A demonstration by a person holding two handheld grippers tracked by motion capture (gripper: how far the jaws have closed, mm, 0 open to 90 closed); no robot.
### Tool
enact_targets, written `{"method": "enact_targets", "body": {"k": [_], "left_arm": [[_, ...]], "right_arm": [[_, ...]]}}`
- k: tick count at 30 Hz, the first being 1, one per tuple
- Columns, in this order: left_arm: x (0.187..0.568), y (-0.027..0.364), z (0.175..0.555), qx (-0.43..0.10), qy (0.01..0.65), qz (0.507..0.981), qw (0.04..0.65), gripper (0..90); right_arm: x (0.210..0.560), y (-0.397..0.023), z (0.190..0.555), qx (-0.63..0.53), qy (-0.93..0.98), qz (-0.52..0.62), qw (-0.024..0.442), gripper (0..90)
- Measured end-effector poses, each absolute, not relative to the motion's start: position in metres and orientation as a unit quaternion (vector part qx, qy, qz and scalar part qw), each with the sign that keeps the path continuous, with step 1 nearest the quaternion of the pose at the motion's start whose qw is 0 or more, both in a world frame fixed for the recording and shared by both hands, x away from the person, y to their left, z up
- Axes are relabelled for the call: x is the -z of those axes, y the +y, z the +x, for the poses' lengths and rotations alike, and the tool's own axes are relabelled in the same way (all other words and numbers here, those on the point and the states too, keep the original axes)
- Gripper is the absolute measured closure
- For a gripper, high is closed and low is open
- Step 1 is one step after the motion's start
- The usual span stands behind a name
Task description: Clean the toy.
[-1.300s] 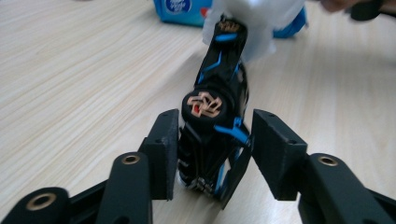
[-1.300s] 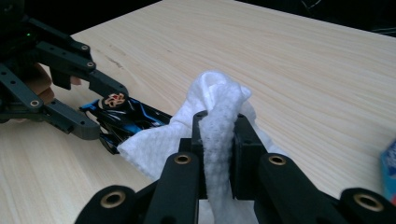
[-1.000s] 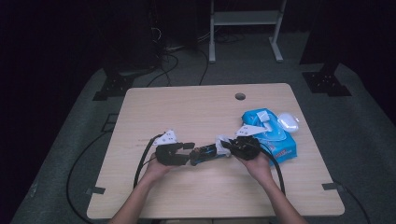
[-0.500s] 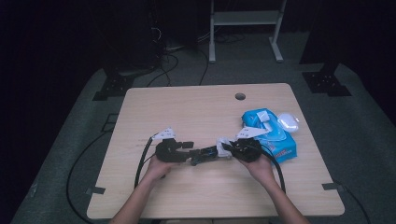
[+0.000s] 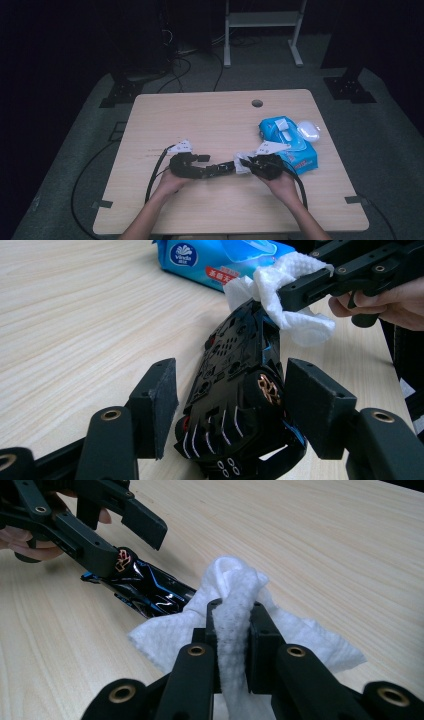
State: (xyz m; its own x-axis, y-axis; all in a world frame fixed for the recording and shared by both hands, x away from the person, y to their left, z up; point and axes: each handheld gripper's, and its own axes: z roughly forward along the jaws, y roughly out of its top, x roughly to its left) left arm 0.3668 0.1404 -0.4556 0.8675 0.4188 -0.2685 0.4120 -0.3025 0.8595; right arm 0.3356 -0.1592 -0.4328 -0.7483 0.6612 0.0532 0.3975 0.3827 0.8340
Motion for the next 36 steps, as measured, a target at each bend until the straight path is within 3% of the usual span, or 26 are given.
{"method": "enact_targets", "body": {"k": [13,19,25,28,36], "left_arm": [[0.460,0.133,0.361,-0.054,0.232,0.843,0.482,36.2],[0.461,0.131,0.359,-0.067,0.219,0.847,0.479,34.1],[0.460,0.130,0.356,-0.096,0.206,0.851,0.473,26.9],[0.461,0.131,0.356,-0.098,0.207,0.852,0.471,21.4],[0.466,0.125,0.353,-0.108,0.201,0.864,0.448,16.9]], "right_arm": [[0.447,-0.151,0.333,-0.422,0.839,0.314,0.137,81.9],[0.434,-0.146,0.340,-0.448,0.825,0.309,0.149,81.8],[0.445,-0.140,0.366,-0.419,0.834,0.329,0.143,81.6],[0.453,-0.138,0.363,-0.409,0.842,0.322,0.142,81.5],[0.457,-0.141,0.356,-0.413,0.840,0.325,0.134,81.2]]}}
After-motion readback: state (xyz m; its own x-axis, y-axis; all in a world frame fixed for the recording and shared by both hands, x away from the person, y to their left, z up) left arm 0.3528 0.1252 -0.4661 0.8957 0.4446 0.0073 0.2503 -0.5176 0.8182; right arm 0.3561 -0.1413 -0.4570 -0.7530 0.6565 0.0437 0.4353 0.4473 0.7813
